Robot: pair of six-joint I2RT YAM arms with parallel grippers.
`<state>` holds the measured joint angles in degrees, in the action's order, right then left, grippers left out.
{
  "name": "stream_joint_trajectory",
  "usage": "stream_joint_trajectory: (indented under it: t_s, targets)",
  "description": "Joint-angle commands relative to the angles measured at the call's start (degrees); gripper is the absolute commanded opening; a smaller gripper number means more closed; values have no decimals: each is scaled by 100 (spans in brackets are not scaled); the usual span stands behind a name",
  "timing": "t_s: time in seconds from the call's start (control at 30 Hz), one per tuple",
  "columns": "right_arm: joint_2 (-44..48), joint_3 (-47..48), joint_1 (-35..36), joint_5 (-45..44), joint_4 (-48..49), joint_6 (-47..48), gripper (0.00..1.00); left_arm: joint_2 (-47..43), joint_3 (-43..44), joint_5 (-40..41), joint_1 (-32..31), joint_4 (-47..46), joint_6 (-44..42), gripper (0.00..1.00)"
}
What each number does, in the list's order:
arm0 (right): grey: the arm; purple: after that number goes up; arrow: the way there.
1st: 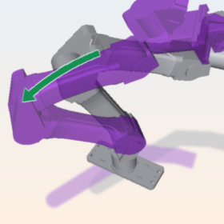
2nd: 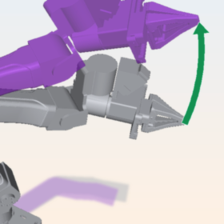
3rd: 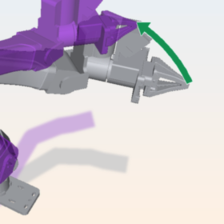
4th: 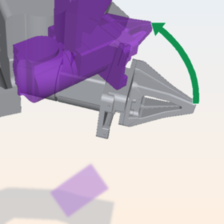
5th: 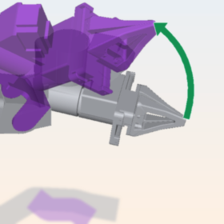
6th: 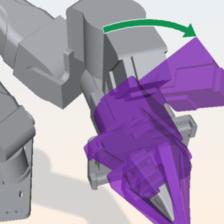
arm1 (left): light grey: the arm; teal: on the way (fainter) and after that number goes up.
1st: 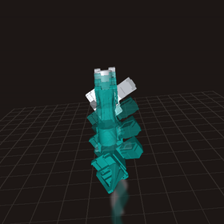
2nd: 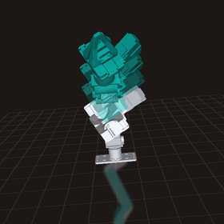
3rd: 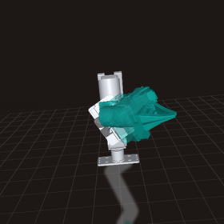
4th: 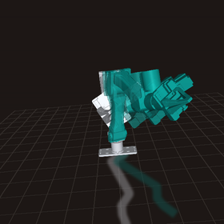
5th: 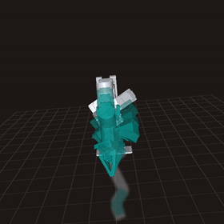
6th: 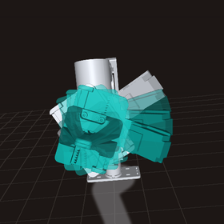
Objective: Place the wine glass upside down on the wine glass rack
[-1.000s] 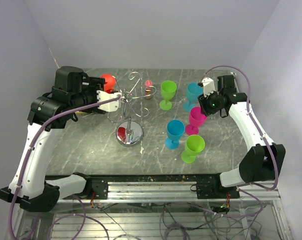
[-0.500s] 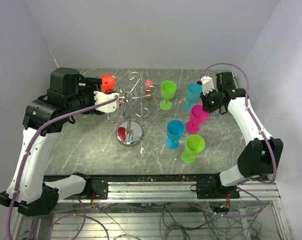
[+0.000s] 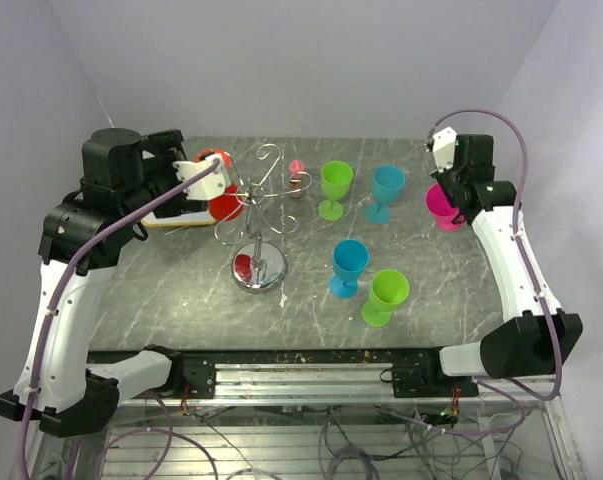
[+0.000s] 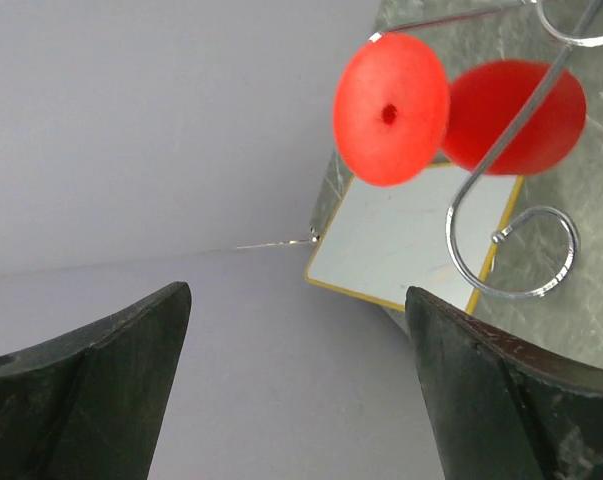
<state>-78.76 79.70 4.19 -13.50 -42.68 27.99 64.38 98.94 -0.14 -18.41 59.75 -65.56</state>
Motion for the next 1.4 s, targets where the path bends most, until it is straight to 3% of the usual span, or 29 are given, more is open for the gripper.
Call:
stream_joint_trajectory:
  t_s: [0.0,0.37,0.67,0.93,1.27,1.37]
  targets:
    - [121,263,-76,-1245,455,87,0,-31,153,36,89,-787,1014,99]
    - [-76,2206,-72,396,438,-434,0,-18,177,80,253,-2360,3274,99]
    - [168,2700,-67,1739,1368,-984,0,201,557,143,408,-3030,4874,99]
    - [28,3414,-67,3259,1613,-2119,0,513,1106,-956,530,-3026,6038,98]
    - [-383,3981,24,5356,2105,-3462,0,675,1070,-2123,541,-3391,6945,100]
    - [-480,4075,77,5670,2287,-3708,0,743,979,-2783,542,-3645,7558,94]
